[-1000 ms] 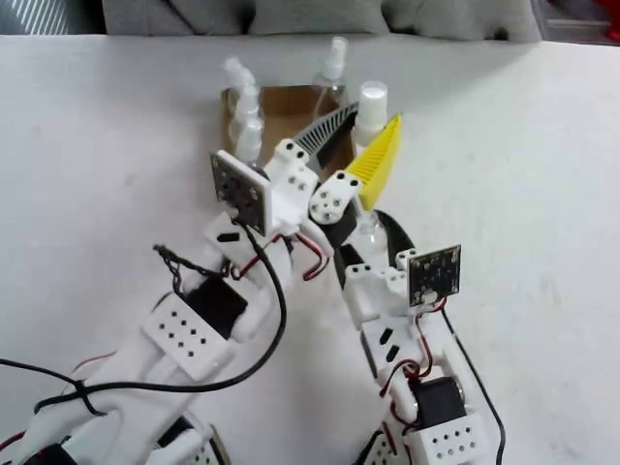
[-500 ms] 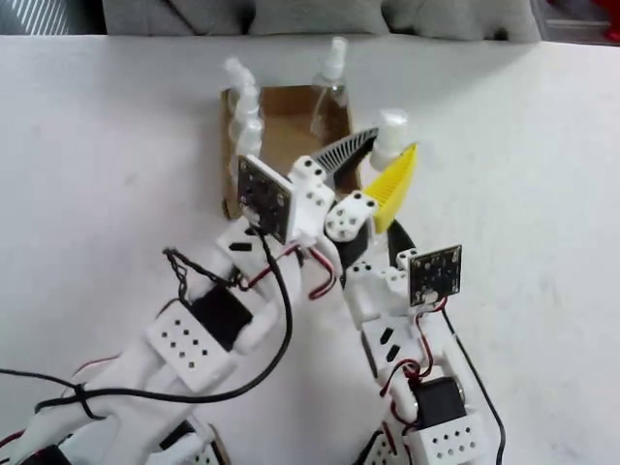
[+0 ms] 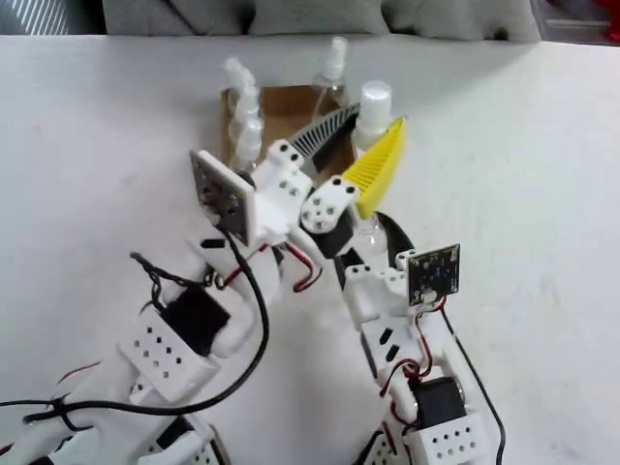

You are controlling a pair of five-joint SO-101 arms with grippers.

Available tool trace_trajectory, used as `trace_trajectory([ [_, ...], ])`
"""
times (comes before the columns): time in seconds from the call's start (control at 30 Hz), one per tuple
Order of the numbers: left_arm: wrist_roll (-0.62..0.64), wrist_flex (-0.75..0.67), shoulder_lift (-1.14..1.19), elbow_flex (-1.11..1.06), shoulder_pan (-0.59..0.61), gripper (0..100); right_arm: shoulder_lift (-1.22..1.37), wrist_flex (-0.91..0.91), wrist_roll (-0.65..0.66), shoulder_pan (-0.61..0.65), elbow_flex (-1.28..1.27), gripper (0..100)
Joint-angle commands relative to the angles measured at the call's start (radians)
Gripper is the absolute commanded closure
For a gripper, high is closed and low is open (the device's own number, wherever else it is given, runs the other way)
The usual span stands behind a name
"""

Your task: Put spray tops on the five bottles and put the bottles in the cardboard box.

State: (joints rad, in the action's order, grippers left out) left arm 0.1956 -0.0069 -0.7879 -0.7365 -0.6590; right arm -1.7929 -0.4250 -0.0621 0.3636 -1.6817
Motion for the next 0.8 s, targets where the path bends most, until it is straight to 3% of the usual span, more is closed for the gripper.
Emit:
trace_trajectory([
  [0.0, 0.003, -0.003, -0.028, 0.077, 0.012, 98, -0.008, -0.002, 0.012, 0.004, -0.009, 98.3],
  [0.4, 0.005, -0.006, 0.016, 0.072, 0.005, 98, -0.007, -0.002, 0.012, 0.004, -0.009, 98.3],
  [0.57, 0.097, -0.011, 0.016, 0.072, 0.008, 98, -0.007, -0.002, 0.012, 0.004, -0.009, 98.3],
  [0.77, 0.1, -0.005, 0.018, 0.071, 0.012, 98, -0.007, -0.002, 0.012, 0.004, -0.009, 98.3],
])
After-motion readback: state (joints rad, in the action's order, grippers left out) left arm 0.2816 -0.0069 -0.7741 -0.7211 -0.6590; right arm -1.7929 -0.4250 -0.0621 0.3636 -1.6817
